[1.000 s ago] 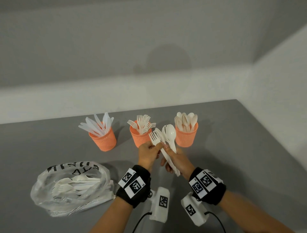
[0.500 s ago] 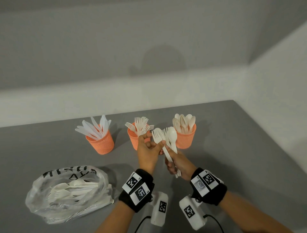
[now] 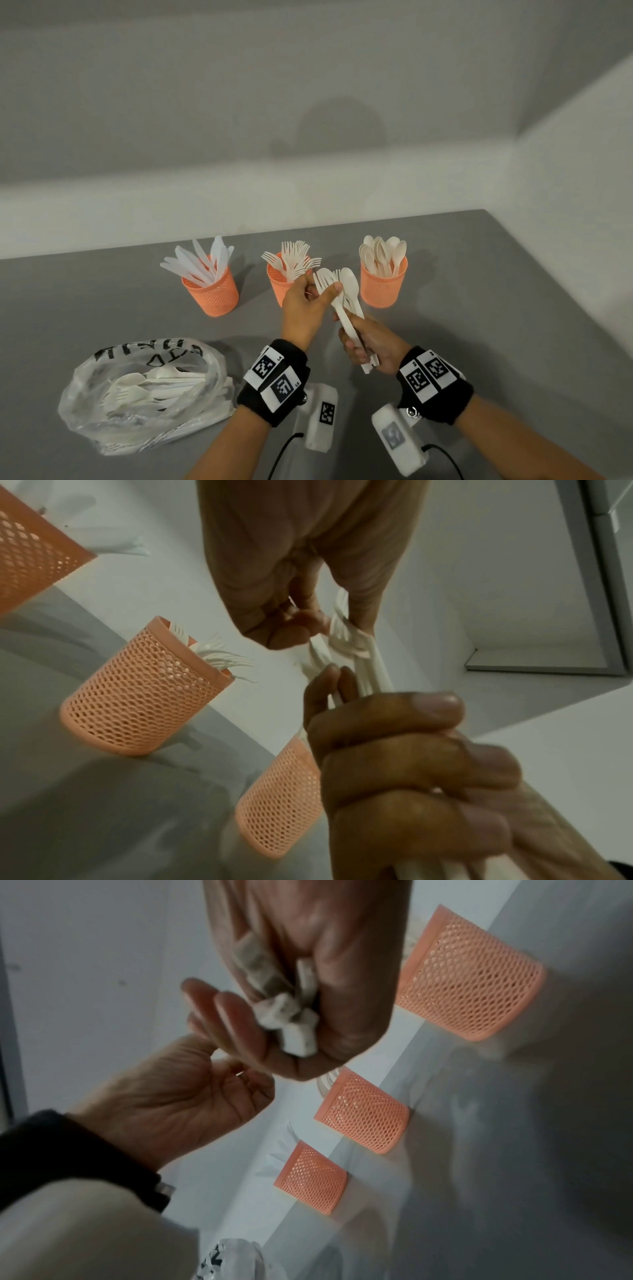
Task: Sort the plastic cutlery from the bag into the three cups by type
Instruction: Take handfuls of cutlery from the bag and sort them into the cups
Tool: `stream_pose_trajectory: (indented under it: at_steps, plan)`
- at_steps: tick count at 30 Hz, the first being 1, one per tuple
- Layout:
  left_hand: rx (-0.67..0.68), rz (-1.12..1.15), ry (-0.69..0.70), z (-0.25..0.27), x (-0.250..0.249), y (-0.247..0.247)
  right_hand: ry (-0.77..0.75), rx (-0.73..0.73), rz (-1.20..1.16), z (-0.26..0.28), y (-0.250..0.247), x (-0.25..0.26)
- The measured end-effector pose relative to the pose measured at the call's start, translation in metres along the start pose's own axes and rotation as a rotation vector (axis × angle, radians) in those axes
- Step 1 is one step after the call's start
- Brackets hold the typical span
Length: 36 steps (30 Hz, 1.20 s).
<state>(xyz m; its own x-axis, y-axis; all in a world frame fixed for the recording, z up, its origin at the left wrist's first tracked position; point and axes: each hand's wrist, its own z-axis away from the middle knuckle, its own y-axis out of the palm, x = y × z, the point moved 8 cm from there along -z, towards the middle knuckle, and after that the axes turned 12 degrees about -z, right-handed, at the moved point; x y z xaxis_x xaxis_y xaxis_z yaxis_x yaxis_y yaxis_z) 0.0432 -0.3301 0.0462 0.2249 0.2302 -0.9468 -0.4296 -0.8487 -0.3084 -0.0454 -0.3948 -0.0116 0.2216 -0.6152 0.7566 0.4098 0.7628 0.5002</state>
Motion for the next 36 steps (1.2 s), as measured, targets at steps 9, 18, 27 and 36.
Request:
stream_pose_trajectory:
  at_steps: [9, 18, 27, 36]
  plan:
    - [-0.030, 0.176, -0.117, 0.019, 0.017, 0.012, -0.207, -0.052, 0.179, 0.000, 0.006, 0.014]
    - [-0.154, 0.348, -0.252, 0.010, 0.031, -0.015, -0.369, -0.227, 0.385, 0.001, -0.022, 0.027]
    - [-0.085, 0.301, -0.203, 0.015, 0.017, -0.010, -0.755, -0.384, 1.212, 0.018, -0.006, 0.053]
    - [-0.064, 0.078, 0.070, 0.008, -0.003, -0.015, -0.810, -0.426, 1.420, 0.015, -0.007, 0.061]
